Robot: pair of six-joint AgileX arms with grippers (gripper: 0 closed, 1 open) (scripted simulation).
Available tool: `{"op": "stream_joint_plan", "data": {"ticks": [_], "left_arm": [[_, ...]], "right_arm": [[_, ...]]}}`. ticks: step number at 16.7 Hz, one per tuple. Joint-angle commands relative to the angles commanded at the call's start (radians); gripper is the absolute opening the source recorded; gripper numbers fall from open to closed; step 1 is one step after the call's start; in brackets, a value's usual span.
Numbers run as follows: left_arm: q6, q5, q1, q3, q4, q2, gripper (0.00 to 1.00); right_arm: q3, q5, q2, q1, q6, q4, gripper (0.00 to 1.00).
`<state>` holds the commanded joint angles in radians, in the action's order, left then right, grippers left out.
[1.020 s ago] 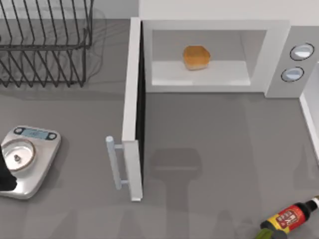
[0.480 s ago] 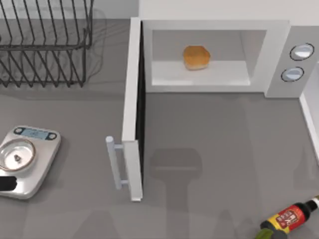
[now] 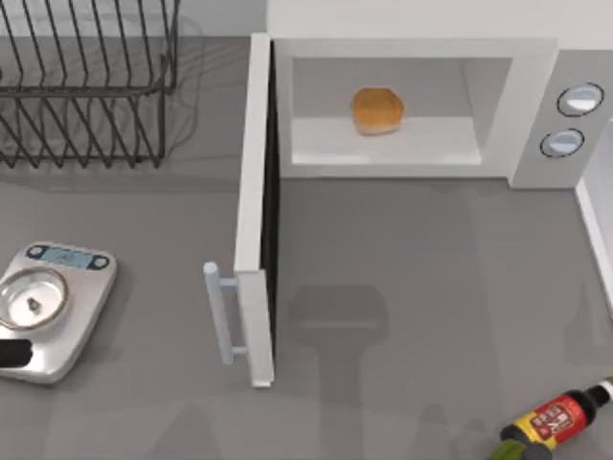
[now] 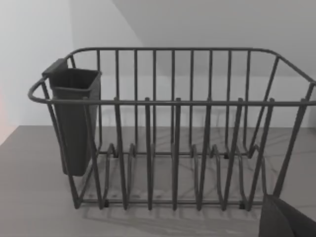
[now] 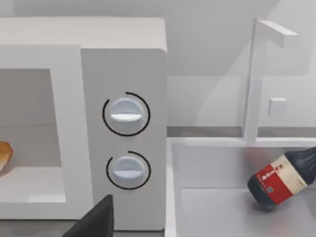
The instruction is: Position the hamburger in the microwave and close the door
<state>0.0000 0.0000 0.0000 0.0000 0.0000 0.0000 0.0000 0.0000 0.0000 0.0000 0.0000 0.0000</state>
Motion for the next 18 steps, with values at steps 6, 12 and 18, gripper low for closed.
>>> {"op": "stream_joint_plan", "data": {"ticks": [6, 12, 18], "left_arm": [[0.0, 0.088, 0.086, -0.005, 0.056, 0.052, 0.0], [0.003, 0.22, 0.224, -0.012, 0.144, 0.134, 0.0], [0.003, 0.341, 0.341, -0.018, 0.222, 0.205, 0.0]], "right_arm": [[0.0, 0.0, 0.0, 0.0, 0.0, 0.0, 1.0], [0.0, 0.0, 0.0, 0.0, 0.0, 0.0, 1.0], [0.0, 0.0, 0.0, 0.0, 0.0, 0.0, 1.0]]}}
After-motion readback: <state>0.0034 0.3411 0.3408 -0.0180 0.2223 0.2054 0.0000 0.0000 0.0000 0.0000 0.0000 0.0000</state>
